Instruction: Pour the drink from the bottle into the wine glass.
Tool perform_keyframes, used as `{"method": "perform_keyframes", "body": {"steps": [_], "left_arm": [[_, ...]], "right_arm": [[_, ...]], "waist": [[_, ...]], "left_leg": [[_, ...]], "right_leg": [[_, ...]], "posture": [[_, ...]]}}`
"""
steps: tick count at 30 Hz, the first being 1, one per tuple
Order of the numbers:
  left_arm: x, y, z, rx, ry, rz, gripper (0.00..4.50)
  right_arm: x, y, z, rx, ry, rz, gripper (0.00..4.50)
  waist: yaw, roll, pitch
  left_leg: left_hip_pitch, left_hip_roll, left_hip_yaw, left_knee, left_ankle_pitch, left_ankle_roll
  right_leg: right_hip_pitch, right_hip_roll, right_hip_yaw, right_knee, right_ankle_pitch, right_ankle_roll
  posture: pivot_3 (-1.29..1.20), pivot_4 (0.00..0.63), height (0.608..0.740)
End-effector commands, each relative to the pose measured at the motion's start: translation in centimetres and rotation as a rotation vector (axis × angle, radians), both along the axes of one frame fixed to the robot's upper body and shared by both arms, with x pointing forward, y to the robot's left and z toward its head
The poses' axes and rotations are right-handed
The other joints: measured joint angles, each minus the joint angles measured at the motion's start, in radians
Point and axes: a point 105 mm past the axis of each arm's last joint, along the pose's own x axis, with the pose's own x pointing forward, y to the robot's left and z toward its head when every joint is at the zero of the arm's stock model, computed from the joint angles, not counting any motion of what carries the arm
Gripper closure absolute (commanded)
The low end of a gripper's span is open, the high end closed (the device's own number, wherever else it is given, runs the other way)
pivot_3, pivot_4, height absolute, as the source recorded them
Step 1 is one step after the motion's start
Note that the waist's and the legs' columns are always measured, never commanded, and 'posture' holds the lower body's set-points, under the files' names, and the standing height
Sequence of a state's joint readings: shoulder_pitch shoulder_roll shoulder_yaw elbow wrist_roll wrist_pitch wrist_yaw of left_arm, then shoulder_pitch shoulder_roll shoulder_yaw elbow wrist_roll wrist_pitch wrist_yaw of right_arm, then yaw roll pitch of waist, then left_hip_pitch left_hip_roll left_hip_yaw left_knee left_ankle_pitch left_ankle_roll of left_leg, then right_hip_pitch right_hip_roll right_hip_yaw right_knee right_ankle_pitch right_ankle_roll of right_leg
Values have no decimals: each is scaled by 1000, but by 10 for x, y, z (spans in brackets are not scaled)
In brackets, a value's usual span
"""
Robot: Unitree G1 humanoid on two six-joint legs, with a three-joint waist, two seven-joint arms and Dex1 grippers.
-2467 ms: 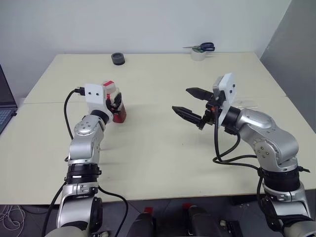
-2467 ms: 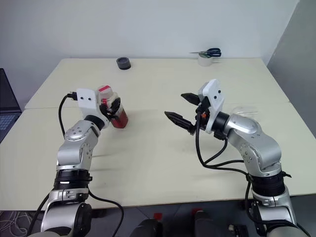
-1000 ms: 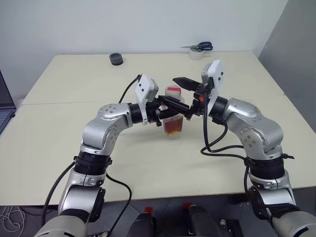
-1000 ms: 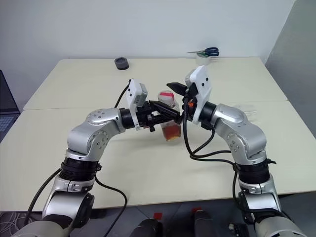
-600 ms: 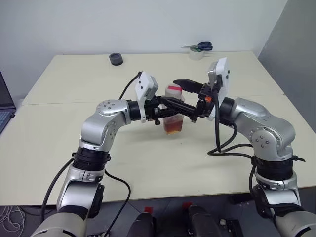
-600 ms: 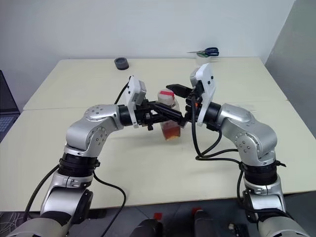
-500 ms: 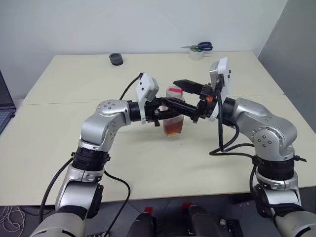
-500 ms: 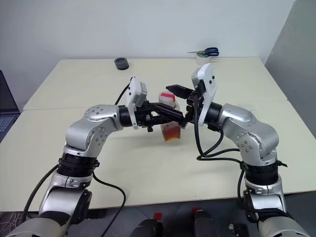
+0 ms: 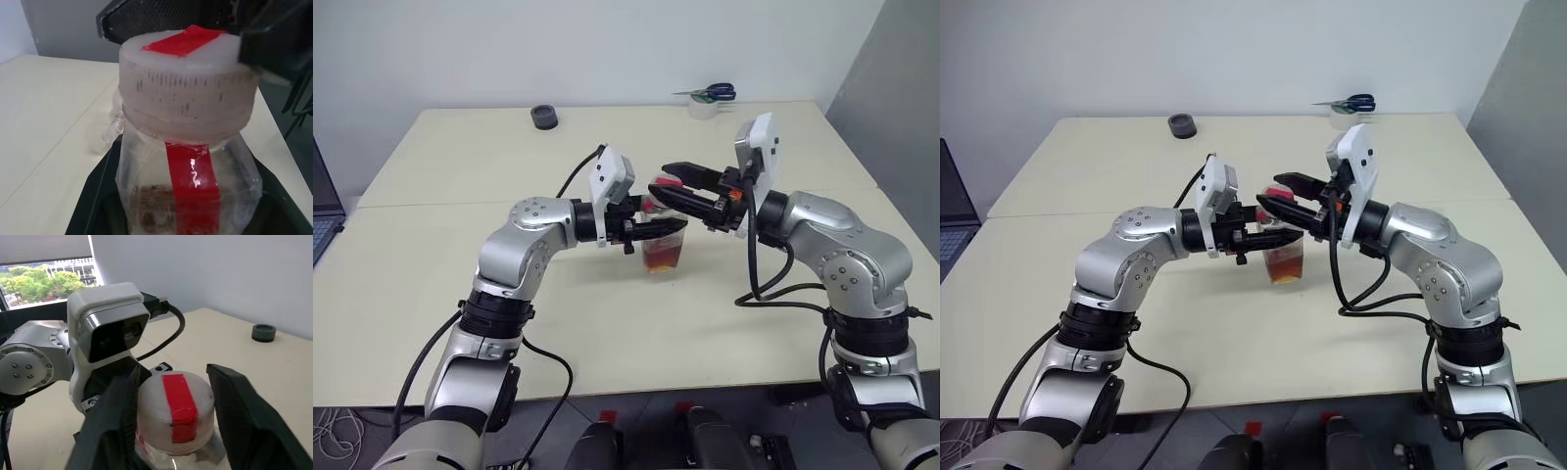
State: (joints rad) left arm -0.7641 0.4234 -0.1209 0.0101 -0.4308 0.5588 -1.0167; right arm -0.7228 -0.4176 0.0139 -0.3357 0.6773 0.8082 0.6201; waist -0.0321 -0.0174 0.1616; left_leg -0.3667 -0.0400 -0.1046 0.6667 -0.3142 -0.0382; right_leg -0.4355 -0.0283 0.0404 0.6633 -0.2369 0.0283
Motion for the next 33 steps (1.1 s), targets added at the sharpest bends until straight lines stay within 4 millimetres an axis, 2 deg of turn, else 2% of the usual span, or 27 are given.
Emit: {"method": "perform_keyframes", "body": {"steps": [1,8,12,17,21,24,29,33], "left_arm": [[-1,0,22,-40,-77,4,2641],[-5,0,26,-40,-88,-3,2641],[-17,-2,27,-32,-97,-50,2641],[-56,-8,31,-5,-121,-195,2641],[-76,-13,42,-13,-131,-267,2641],[-77,-13,45,-22,-135,-248,2641],[-69,-5,42,-35,-112,-164,2641],[-64,-1,32,-68,-73,-82,2641]], "right_arm": [[-11,8,5,3,-36,64,2713],[-12,7,6,-4,-45,71,2713],[-29,10,9,-38,-52,222,2713],[-55,22,27,-101,-108,526,2713],[-61,24,32,-128,-84,656,2713],[-53,19,24,-157,-52,661,1732],[-40,-5,19,-173,3,551,8],[-29,-20,21,-115,-6,369,8]], "waist": [[0,0,0],[0,0,0],[0,0,0],[-7,0,0],[-4,0,0],[0,0,0],[4,0,0],[4,0,0]], "left_leg": [[0,0,0,0,0,0],[0,0,0,0,0,0],[0,0,0,0,0,0],[0,1,0,0,0,0],[0,1,0,0,0,0],[0,1,0,2,0,1],[-1,0,-2,6,0,0],[-1,1,-2,6,0,0]], "right_leg": [[0,0,0,0,0,0],[0,0,0,0,0,0],[0,0,0,0,0,0],[0,1,0,0,0,0],[0,2,0,0,0,0],[2,2,0,0,0,0],[2,1,-1,0,0,0],[2,0,-1,0,0,0]], "posture": [[0,150,740],[0,150,740],[0,150,740],[0,150,740],[0,150,740],[0,150,740],[0,150,740],[0,150,740]]}}
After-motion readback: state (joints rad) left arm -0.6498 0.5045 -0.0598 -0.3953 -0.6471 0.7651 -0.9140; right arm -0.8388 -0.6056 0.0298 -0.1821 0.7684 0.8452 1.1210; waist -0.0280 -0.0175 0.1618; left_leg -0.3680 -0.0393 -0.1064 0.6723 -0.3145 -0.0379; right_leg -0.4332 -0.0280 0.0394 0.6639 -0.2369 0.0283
